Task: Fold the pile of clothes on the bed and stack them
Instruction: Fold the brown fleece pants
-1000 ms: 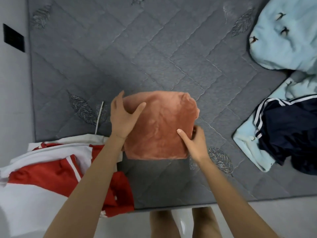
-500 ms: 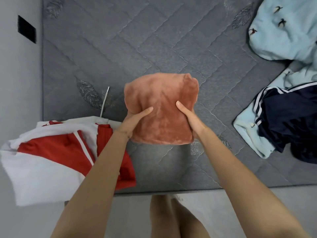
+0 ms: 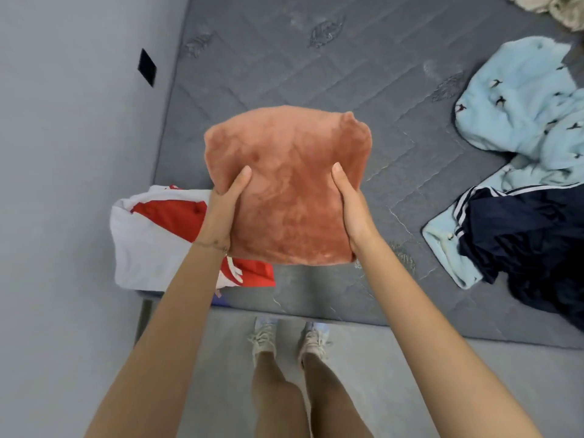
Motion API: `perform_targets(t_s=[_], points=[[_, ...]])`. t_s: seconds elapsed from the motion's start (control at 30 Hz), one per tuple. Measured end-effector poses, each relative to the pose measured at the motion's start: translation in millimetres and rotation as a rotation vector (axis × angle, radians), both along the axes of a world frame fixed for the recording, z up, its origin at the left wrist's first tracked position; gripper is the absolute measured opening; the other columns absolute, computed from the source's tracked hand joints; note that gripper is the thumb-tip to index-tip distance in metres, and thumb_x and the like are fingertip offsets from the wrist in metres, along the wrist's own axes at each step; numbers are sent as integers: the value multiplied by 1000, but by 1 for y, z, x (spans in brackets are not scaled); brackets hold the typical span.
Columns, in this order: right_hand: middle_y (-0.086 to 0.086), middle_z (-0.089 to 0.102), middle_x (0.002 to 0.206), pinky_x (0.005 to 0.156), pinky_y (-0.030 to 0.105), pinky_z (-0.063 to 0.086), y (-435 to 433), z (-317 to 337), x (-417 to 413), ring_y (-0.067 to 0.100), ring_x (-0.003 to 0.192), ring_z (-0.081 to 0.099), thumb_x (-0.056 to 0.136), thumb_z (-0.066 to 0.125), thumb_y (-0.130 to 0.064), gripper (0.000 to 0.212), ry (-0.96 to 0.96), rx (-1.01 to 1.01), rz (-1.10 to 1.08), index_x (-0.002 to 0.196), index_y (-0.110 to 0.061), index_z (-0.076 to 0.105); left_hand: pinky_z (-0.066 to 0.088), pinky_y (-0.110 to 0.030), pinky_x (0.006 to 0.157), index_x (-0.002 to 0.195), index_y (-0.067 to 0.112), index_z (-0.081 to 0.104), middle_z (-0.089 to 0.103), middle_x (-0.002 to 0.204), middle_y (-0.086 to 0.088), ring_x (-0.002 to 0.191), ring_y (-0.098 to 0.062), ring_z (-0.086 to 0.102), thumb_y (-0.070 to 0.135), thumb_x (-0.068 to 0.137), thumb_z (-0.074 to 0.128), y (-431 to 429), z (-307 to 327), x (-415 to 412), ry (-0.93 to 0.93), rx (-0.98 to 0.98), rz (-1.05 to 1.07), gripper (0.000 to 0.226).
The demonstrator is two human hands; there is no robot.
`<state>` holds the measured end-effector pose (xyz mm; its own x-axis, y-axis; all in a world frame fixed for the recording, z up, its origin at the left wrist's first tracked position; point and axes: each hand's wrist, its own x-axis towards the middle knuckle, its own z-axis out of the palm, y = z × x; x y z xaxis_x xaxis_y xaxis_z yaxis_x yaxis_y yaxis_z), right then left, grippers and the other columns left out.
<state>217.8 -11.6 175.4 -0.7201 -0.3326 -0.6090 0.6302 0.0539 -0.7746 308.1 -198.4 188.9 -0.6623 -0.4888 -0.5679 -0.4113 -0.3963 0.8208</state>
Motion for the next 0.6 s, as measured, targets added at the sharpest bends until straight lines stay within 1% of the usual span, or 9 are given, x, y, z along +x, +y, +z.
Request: perform_targets(t_s=[0.07,0.13,0.2,0.23,0.27,0.3,0.4,0.5,0.6], points=[[-4,70,120,105,42,46,-19,12,11,15,111,66,77,64,-70,72,9,12,5,132,-24,60,47,-45,103,124,31,61,68,123,9,114,-15,63,75,59,75,-16,14,16,4,-23,20,80],[-4,71,117,104,42,48,-39,20,22,14,108,68,79,63,-67,69,15,6,13,131,-24,60,46,-46,104,126,31,61,67,124,8,115,-17,63,75,63,73,-28,31,31,14,-32,40,78],[-4,71,117,103,42,49,-59,26,33,14,108,68,83,63,-63,64,12,-8,14,132,-23,60,51,-36,97,132,17,59,68,122,0,110,-16,64,60,79,71,-44,39,42,9,-74,109,70],[-4,71,117,102,41,49,-69,29,39,14,107,68,86,62,-60,61,12,-16,10,133,-22,59,53,-26,86,132,5,56,68,116,-1,106,-12,63,49,86,69,-53,42,48,2,-109,154,65],[-3,71,117,102,40,50,-79,32,45,14,106,69,89,61,-56,56,11,-25,4,133,-21,59,53,-21,80,133,7,55,68,112,4,104,-9,62,44,89,67,-63,44,55,-17,-124,177,58],[-3,72,116,100,39,51,-91,36,52,14,105,69,91,60,-53,53,6,-34,-8,133,-20,59,54,-22,79,129,11,61,69,109,8,104,-11,64,47,89,66,-78,45,60,-39,-123,173,54],[-4,72,115,100,38,51,-127,36,76,13,104,69,93,59,-51,50,-11,-52,-23,133,-21,58,52,-36,96,122,33,64,70,115,13,108,-10,66,73,76,65,-125,42,78,-71,-106,39,61],[-5,71,117,101,39,50,-161,23,106,13,106,68,92,59,-52,51,-34,-29,-44,134,-22,57,52,-33,92,116,34,65,70,114,13,105,-5,67,67,83,60,-164,29,100,-50,-126,20,47],[-5,71,118,101,37,50,-188,3,130,12,107,68,90,62,-53,52,-46,18,-74,132,-22,58,52,-34,93,113,34,65,70,115,11,106,-7,67,71,80,58,-192,10,120,-72,-109,-16,50]])
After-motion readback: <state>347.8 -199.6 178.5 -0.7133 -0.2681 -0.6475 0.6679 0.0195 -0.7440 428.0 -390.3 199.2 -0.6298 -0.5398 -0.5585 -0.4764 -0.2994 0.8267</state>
